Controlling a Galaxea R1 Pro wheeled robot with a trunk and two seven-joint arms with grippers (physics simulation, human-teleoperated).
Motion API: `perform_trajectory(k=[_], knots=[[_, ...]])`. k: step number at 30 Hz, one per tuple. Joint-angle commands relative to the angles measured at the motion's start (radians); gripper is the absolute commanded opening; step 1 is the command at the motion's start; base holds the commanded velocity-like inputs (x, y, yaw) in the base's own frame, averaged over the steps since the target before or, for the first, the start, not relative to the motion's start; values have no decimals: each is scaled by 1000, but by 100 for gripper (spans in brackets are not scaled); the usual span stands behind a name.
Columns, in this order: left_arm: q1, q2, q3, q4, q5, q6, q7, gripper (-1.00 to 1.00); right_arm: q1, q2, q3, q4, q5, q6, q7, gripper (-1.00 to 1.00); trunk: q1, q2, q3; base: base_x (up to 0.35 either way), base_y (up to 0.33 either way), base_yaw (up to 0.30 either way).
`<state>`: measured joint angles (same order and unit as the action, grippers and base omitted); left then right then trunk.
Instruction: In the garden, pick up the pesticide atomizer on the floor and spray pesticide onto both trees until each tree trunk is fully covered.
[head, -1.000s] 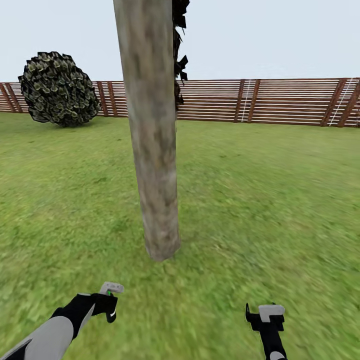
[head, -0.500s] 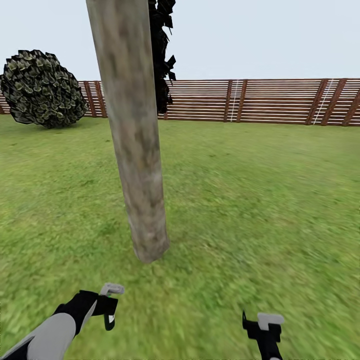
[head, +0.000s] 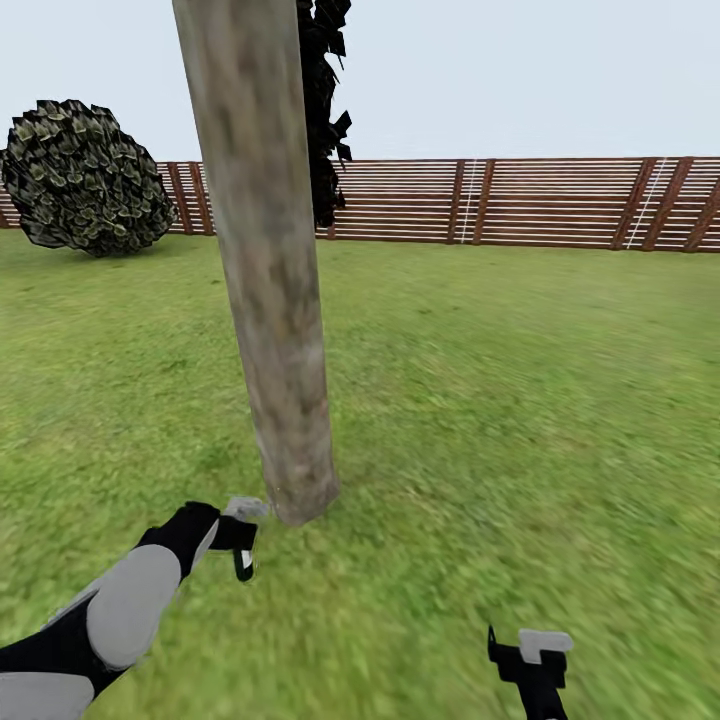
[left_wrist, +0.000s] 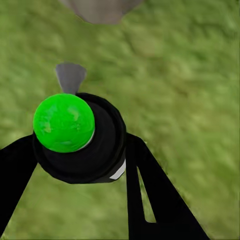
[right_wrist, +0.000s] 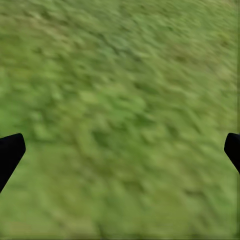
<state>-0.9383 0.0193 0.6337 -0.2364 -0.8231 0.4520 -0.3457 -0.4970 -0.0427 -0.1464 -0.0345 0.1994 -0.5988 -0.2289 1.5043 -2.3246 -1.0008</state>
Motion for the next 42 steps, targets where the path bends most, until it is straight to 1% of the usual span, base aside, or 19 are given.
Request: perform_trajectory(k=[1,3,9,10,11,12,13,16,17,19,21,25,28,30,32,35,38,41,42], knots=[[-5,10,11,-6,-5,8,-9,-100,0,0,-7,1,11,-3,-4,100,0,0,-1,0,0,0],[-9,14,9,-12,-6,11,-9,-100,2,0,-7,2,11,-3,-4,100,0,0,-1,0,0,0],[-14,-20,4,-24,-7,13,-9,-100,4,0,-7,1,10,-3,-5,100,0,0,-1,-172,40,0],[-14,-21,-19,-30,-7,14,-10,-100,5,1,-7,1,10,-3,-5,100,0,0,-1,-77,16,0],[-14,-8,-68,-91,-5,33,-20,-100,5,1,-7,1,10,-3,-4,100,0,0,-1,-8,2,0],[-13,-9,-76,-178,-6,95,-95,-100,5,1,-7,1,10,-3,-4,100,0,0,-1,-1,0,0],[-13,-16,-81,-197,-6,110,-128,-100,5,1,-7,1,10,-3,-4,100,0,0,-1,0,0,0],[-13,-63,-133,-213,-5,125,-154,-100,5,1,-7,1,9,-3,-4,100,0,0,-1,0,0,0],[-17,-92,-169,-219,-4,134,-160,-100,5,1,-7,1,10,-3,-5,100,0,0,-1,0,0,0],[-37,-104,-192,-243,2,173,-165,-100,5,1,-7,1,10,-3,-4,100,0,0,-1,0,0,0],[-42,-97,-196,-263,3,195,-167,-100,5,1,-7,1,10,-3,-5,100,0,0,-1,0,0,0],[-45,-26,-199,-325,5,224,-171,-100,5,0,-7,1,10,-3,-4,100,0,0,-1,0,0,0],[-46,-44,-201,-327,1,241,-171,-100,5,0,-7,1,9,-3,-4,100,0,0,-1,0,0,0],[-49,-88,-204,-328,-1,245,-171,-100,5,0,-7,1,10,-3,-5,100,0,0,-1,0,0,0],[-70,-111,-210,-330,3,255,-171,-100,5,0,-7,1,10,-3,-5,100,0,0,-1,0,0,0],[-83,-86,-211,-331,3,267,-184,-100,5,0,-7,1,10,-3,-4,100,0,0,-1,0,0,0],[-87,-17,-212,-332,1,270,-237,-100,5,0,-7,1,10,-3,-4,100,0,0,-1,0,0,0],[-90,-23,-213,-334,-2,270,-252,-100,5,0,-7,1,11,-3,-4,100,0,0,-1,0,0,0],[-96,-53,-227,-335,-4,271,-254,-100,5,0,-7,1,10,-3,-5,100,0,0,-1,0,0,0]])
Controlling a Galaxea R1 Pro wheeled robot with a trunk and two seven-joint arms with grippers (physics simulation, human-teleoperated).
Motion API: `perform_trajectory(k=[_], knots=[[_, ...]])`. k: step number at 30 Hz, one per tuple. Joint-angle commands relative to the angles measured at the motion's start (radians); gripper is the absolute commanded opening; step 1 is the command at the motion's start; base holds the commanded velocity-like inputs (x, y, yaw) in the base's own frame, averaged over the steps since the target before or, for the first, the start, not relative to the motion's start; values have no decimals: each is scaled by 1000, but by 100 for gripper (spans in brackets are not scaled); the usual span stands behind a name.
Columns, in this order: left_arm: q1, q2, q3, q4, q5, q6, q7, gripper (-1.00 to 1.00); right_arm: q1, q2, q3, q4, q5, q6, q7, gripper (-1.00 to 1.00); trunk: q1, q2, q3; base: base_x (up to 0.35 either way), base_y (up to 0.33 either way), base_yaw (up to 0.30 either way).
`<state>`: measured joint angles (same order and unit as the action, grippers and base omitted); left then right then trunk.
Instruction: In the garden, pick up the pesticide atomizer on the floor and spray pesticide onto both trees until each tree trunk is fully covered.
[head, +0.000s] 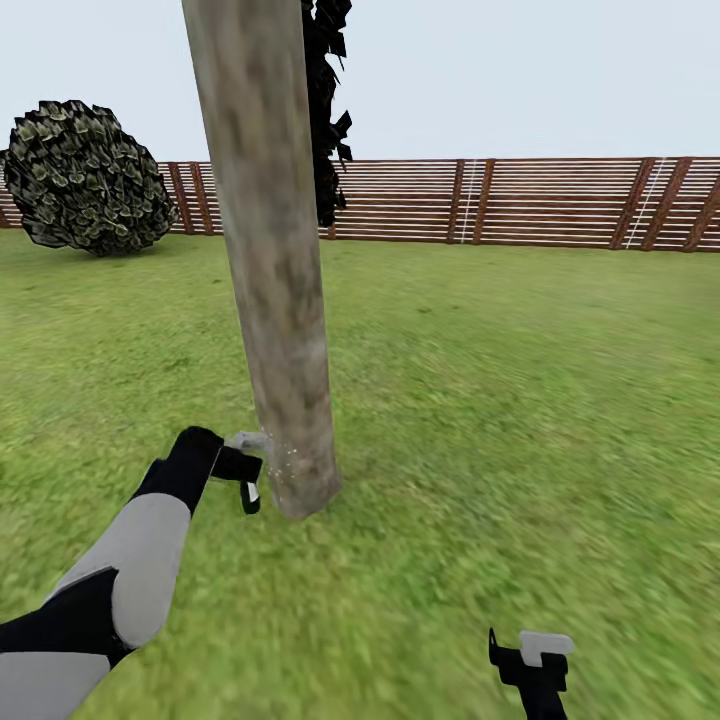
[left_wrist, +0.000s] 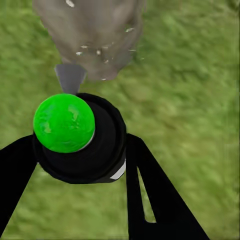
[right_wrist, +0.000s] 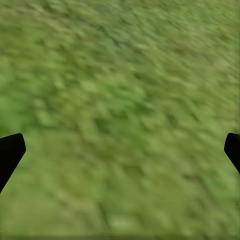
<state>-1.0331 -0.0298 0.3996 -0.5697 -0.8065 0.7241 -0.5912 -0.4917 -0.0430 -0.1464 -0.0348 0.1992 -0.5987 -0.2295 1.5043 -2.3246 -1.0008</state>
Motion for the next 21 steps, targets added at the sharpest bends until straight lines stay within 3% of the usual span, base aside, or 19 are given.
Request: perform_trajectory(k=[1,2,4,7,10,12,15,17,19,21], knots=[[-3,-30,-9,-2,-22,0,-9,-100,-1,0,-7,1,11,-3,-4,100,0,0,-1,0,0,0],[-7,-47,-24,-3,-22,0,-10,-100,-1,0,-7,1,11,-3,-4,100,0,0,-1,0,0,0],[-27,-51,-37,-4,-16,25,-11,-100,-1,0,-7,1,11,-3,-4,100,0,0,-1,0,0,0],[-52,6,-36,-5,-12,55,-14,-100,-1,0,-7,2,11,-3,-4,100,0,0,-1,0,0,0],[-60,44,-39,-4,-12,59,-37,-100,-1,0,-7,1,11,-3,-4,100,0,0,-1,0,0,0],[-60,36,-41,-4,-15,61,-43,-100,-1,0,-7,1,11,-3,-4,100,0,0,-1,0,0,0],[-63,-12,-45,-4,-18,64,-46,-100,-1,0,-7,1,11,-3,-4,100,0,0,-1,0,0,0],[-74,-26,-46,-5,-15,87,-47,-100,-1,0,-7,1,11,-3,-4,100,0,0,-1,0,0,0],[-81,-20,-47,-5,-18,111,-47,-100,-1,0,-7,1,11,-3,-4,100,0,0,-1,0,0,26],[-77,14,-47,-20,-20,118,-47,-100,-1,1,-7,1,10,-3,-5,100,0,0,-1,0,-4,203]])
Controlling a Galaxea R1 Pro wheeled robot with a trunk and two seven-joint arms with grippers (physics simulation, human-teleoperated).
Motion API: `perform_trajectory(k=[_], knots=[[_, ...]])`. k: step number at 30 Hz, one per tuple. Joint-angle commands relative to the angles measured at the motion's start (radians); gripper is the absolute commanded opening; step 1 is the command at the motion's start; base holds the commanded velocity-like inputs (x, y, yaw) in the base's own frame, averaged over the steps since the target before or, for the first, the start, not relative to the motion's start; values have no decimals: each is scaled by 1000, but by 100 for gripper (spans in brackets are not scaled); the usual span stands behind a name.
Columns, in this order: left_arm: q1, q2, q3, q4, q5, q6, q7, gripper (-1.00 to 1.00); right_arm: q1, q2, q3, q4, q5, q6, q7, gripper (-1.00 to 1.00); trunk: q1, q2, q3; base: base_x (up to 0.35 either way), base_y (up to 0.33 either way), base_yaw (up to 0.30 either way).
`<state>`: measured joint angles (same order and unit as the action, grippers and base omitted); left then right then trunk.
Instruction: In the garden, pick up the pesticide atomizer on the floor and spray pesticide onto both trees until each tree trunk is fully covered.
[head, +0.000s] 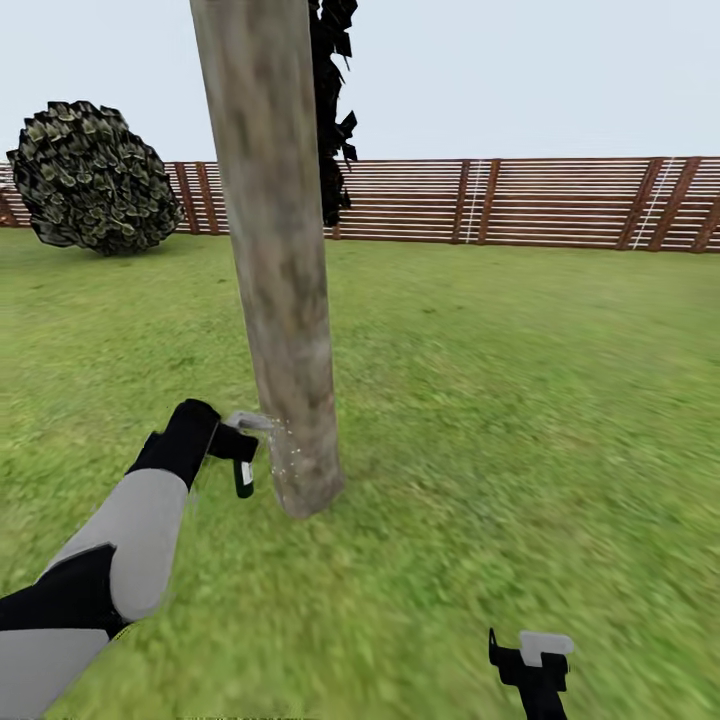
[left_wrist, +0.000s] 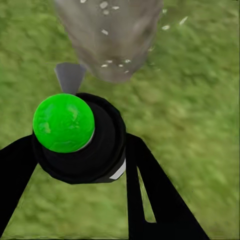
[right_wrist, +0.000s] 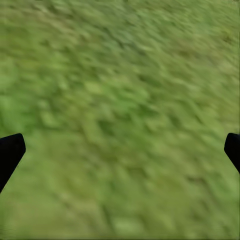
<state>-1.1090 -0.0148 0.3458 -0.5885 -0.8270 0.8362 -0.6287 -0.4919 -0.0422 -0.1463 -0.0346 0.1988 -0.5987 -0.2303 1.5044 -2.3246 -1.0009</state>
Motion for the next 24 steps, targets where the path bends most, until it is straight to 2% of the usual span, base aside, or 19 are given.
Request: perform_trajectory(k=[1,4,15,24], knots=[[3,15,8,-18,3,7,-9,-100,-1,0,-7,1,11,-3,-4,100,0,0,-1,0,-104,252],[7,31,6,-45,4,5,-8,-100,-1,1,-7,1,11,-3,-4,100,0,0,-1,0,-204,229],[9,21,4,-51,0,4,-8,-100,-1,1,-7,1,11,-4,-4,100,0,0,-1,0,-271,13],[10,33,5,-51,-3,6,-8,-100,-1,-1,-7,1,11,-3,-4,100,0,0,-1,0,-277,0]])
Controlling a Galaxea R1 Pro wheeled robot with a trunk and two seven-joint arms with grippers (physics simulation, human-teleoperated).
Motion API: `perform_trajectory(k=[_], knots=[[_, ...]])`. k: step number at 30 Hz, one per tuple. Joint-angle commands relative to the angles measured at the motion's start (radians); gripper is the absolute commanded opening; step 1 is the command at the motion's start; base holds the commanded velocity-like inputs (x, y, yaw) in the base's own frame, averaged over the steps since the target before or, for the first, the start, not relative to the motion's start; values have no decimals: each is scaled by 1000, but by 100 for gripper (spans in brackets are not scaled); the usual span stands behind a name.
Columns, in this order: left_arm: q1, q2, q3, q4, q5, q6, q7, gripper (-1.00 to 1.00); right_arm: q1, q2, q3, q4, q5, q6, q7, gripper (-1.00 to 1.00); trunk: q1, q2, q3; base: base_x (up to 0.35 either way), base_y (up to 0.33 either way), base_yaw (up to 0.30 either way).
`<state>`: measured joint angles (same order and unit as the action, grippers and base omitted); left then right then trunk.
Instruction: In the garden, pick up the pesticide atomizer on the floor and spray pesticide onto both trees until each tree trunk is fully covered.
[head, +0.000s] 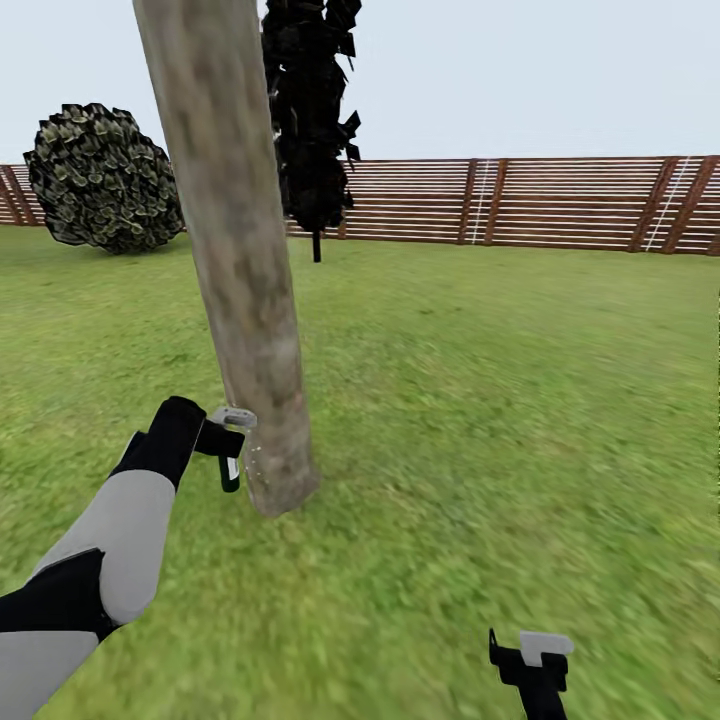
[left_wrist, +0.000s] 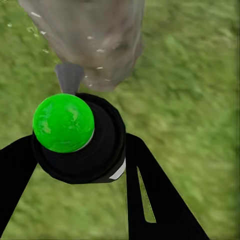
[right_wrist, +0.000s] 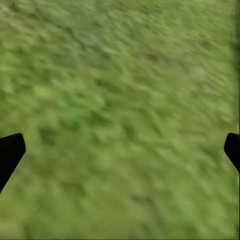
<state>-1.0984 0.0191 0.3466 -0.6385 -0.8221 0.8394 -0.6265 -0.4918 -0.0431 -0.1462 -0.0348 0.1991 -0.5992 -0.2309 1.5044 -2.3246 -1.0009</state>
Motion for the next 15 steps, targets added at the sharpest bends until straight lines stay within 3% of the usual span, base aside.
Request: perform_trajectory(k=[1,6,15], knots=[[0,0,5,-1,-9,2,-9,-100,-1,0,-7,1,11,-2,-4,100,0,0,-1,0,-277,0],[0,1,5,0,-8,1,-6,-100,-1,0,-7,1,11,-2,-4,100,0,0,-1,0,-277,17],[0,1,9,-1,-8,1,-4,-100,-1,1,-7,1,11,-3,-4,100,0,0,-1,0,-277,250]])
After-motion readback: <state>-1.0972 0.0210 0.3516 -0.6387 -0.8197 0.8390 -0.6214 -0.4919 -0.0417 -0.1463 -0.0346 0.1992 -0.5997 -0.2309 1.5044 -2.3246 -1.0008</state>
